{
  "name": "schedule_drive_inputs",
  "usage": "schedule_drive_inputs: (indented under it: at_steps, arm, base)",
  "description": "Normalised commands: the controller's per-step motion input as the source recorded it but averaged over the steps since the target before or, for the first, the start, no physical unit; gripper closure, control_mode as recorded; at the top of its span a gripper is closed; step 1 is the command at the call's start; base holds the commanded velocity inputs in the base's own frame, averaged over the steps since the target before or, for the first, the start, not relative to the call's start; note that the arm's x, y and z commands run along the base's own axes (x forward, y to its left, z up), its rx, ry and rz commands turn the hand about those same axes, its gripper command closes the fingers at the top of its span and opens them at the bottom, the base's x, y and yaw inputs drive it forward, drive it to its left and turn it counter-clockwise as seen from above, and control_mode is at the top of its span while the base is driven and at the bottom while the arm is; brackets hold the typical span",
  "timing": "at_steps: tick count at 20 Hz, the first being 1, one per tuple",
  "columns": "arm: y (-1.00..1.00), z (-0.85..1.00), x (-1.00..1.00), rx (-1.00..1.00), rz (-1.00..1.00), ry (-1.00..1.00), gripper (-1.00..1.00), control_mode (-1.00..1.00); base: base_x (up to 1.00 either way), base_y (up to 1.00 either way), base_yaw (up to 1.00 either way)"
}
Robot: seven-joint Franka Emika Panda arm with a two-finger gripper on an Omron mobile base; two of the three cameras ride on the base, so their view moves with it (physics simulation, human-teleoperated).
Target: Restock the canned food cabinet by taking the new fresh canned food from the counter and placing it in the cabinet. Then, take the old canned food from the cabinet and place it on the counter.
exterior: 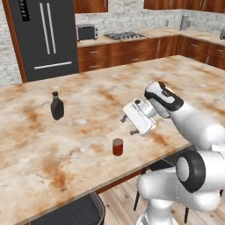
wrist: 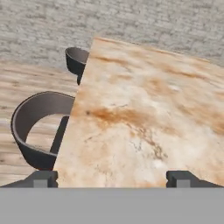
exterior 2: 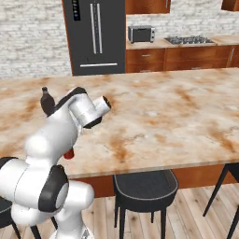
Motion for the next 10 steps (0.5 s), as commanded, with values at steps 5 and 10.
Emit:
schedule_drive_inputs:
  at_steps: [5,10]
  arm:
    - [0.0,1.0,-1.0,-0.04,0.0,-0.33,-1.0,-1.0]
    - [-0.07,0.97,-1.0,-0.11,-0.01,-0.31,-1.0,-1.0]
  base:
    - [0.0,0.0,0.0]
    - [0.0,0.0,0.0]
